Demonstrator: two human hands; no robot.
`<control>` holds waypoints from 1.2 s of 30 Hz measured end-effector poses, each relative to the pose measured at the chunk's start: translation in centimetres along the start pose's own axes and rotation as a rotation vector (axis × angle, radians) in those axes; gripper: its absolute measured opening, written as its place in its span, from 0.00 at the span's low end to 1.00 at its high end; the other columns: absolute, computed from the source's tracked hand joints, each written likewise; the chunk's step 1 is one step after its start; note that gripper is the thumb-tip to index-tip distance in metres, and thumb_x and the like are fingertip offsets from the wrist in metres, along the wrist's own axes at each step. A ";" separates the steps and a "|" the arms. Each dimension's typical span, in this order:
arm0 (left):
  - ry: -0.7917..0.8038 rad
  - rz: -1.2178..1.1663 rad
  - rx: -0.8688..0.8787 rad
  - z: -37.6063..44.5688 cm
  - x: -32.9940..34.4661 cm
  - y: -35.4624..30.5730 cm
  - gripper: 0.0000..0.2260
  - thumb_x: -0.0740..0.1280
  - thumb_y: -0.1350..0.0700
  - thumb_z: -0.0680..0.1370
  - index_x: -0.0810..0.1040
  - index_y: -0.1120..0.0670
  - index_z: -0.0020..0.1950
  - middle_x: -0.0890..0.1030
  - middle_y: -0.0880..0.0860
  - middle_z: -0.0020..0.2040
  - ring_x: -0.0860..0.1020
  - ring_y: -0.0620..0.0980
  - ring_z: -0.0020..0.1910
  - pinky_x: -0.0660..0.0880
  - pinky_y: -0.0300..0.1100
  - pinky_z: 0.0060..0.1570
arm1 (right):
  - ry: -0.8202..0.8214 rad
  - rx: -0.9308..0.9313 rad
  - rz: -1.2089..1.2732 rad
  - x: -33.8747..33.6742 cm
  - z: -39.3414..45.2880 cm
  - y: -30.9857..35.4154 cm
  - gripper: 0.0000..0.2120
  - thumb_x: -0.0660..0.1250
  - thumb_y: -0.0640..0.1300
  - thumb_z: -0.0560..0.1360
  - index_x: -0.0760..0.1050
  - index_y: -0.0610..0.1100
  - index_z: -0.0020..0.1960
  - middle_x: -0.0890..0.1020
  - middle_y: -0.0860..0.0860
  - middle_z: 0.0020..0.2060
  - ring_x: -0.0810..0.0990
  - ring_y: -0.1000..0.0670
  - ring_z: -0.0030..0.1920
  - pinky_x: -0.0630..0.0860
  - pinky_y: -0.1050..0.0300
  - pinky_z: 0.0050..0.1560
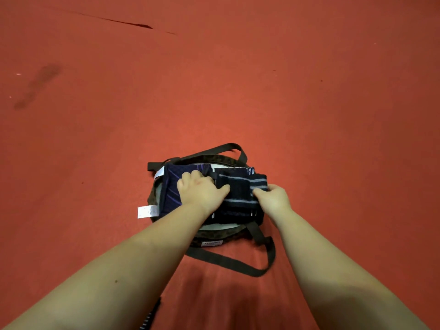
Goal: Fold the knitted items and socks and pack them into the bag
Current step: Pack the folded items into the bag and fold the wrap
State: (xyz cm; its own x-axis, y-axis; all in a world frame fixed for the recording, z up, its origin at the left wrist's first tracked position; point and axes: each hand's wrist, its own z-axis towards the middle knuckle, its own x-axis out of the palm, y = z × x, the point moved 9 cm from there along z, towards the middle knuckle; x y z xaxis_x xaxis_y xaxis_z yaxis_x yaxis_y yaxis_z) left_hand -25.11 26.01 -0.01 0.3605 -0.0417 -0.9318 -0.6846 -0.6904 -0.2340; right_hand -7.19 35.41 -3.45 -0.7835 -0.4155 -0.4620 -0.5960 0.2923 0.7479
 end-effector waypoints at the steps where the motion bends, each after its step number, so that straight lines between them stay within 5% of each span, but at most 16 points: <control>1: -0.043 -0.021 -0.021 -0.2 0.2 0.5 0.24 0.60 0.34 0.74 0.78 0.50 0.57 0.71 0.53 0.61 0.65 0.56 0.63 0.60 0.48 0.62 | -0.012 -0.015 -0.033 0.1 0.2 0.0 0.09 0.67 0.41 0.73 0.78 0.39 0.53 0.83 0.43 0.48 0.80 0.43 0.49 0.74 0.54 0.51; 5: -0.319 -0.248 -0.114 -1.8 -0.3 2.3 0.29 0.73 0.39 0.67 0.70 0.54 0.59 0.71 0.54 0.58 0.69 0.56 0.60 0.63 0.48 0.61 | -0.146 -0.109 -0.289 -0.1 0.3 0.4 0.20 0.68 0.47 0.74 0.72 0.42 0.64 0.77 0.45 0.59 0.75 0.44 0.60 0.68 0.54 0.59; 9: -0.549 -0.056 0.357 -2.6 -1.1 -1.5 0.16 0.78 0.53 0.64 0.77 0.55 0.46 0.77 0.54 0.45 0.76 0.57 0.45 0.63 0.46 0.50 | -0.375 -0.507 -0.648 0.7 -2.9 4.4 0.18 0.67 0.43 0.72 0.74 0.44 0.61 0.75 0.45 0.57 0.71 0.41 0.59 0.64 0.49 0.59; 13: -0.471 0.171 0.563 -3.0 0.6 -3.3 0.03 0.72 0.55 0.68 0.81 0.54 0.39 0.78 0.51 0.39 0.77 0.54 0.39 0.62 0.45 0.47 | -0.203 -0.596 -0.814 3.4 -3.4 3.7 0.18 0.60 0.45 0.78 0.71 0.44 0.68 0.73 0.46 0.64 0.68 0.43 0.64 0.63 0.49 0.63; 16: -0.370 0.218 0.596 -3.6 1.5 -3.3 0.14 0.58 0.54 0.71 0.83 0.54 0.44 0.78 0.52 0.41 0.76 0.54 0.39 0.62 0.46 0.49 | -0.064 -0.516 -0.947 3.8 -3.1 2.1 0.23 0.51 0.50 0.82 0.56 0.48 0.76 0.62 0.49 0.73 0.59 0.47 0.72 0.57 0.51 0.71; 18: -0.243 0.286 0.604 -4.2 2.0 -3.3 0.19 0.55 0.53 0.75 0.80 0.55 0.58 0.78 0.53 0.49 0.75 0.54 0.48 0.62 0.47 0.57 | 0.017 -0.470 -0.992 4.0 -3.6 1.9 0.24 0.49 0.51 0.82 0.51 0.49 0.77 0.56 0.49 0.76 0.54 0.48 0.75 0.54 0.50 0.73; 20: -0.116 0.363 0.598 -4.7 2.7 -2.8 0.21 0.53 0.52 0.80 0.66 0.55 0.73 0.71 0.54 0.65 0.68 0.55 0.64 0.55 0.49 0.69 | 0.090 -0.424 -1.034 4.2 -4.3 1.8 0.26 0.47 0.53 0.82 0.46 0.49 0.78 0.51 0.49 0.77 0.49 0.47 0.76 0.49 0.49 0.75; 22: -0.091 0.363 0.589 -5.3 2.3 -2.1 0.23 0.54 0.51 0.81 0.59 0.53 0.76 0.62 0.55 0.74 0.59 0.56 0.73 0.47 0.50 0.74 | 0.115 -0.418 -1.054 4.2 -5.6 2.1 0.27 0.48 0.54 0.82 0.44 0.49 0.78 0.47 0.48 0.77 0.47 0.47 0.77 0.46 0.49 0.75; 24: -0.152 0.247 0.621 -6.6 0.9 -1.3 0.23 0.56 0.54 0.78 0.65 0.54 0.73 0.65 0.57 0.73 0.62 0.58 0.73 0.51 0.52 0.74 | 0.074 -0.458 -1.020 4.1 -7.3 2.7 0.28 0.50 0.53 0.82 0.46 0.48 0.78 0.48 0.47 0.77 0.47 0.46 0.77 0.44 0.49 0.75; 27: -0.386 -0.011 0.718 -9.5 -2.2 1.2 0.17 0.58 0.58 0.71 0.80 0.57 0.55 0.80 0.55 0.53 0.78 0.56 0.53 0.69 0.48 0.58 | 0.001 -0.603 -0.872 5.2 -11.0 3.7 0.25 0.57 0.49 0.80 0.59 0.44 0.74 0.61 0.44 0.74 0.58 0.44 0.74 0.53 0.50 0.73; 30: -0.417 -0.111 0.660 -12.2 -2.7 6.3 0.11 0.60 0.57 0.70 0.80 0.55 0.47 0.79 0.51 0.43 0.75 0.52 0.43 0.68 0.44 0.45 | 0.001 -0.713 -0.756 7.8 -14.5 3.2 0.21 0.63 0.46 0.76 0.70 0.42 0.68 0.74 0.46 0.63 0.71 0.43 0.65 0.65 0.49 0.65; 33: -0.308 -0.047 0.463 -13.7 0.6 14.1 0.12 0.59 0.51 0.72 0.80 0.53 0.45 0.78 0.51 0.41 0.78 0.55 0.39 0.72 0.46 0.40 | 0.151 -0.669 -0.782 12.4 -16.9 0.2 0.22 0.60 0.49 0.77 0.65 0.46 0.70 0.72 0.49 0.64 0.68 0.46 0.66 0.63 0.53 0.67; 36: -0.018 0.064 0.155 -14.4 5.6 21.9 0.16 0.60 0.47 0.77 0.77 0.53 0.60 0.78 0.53 0.55 0.77 0.57 0.54 0.73 0.48 0.53 | 0.284 -0.561 -0.787 16.6 -18.6 -3.4 0.24 0.58 0.50 0.78 0.61 0.47 0.73 0.68 0.49 0.68 0.66 0.46 0.68 0.61 0.53 0.69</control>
State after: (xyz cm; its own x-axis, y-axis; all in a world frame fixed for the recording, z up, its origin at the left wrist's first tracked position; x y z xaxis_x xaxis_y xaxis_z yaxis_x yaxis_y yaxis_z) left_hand -28.95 0.32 -6.35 0.3026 -0.0680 -0.9507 -0.7960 -0.5666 -0.2129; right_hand -14.87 11.51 -4.83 -0.0883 -0.5274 -0.8450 -0.6996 -0.5710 0.4295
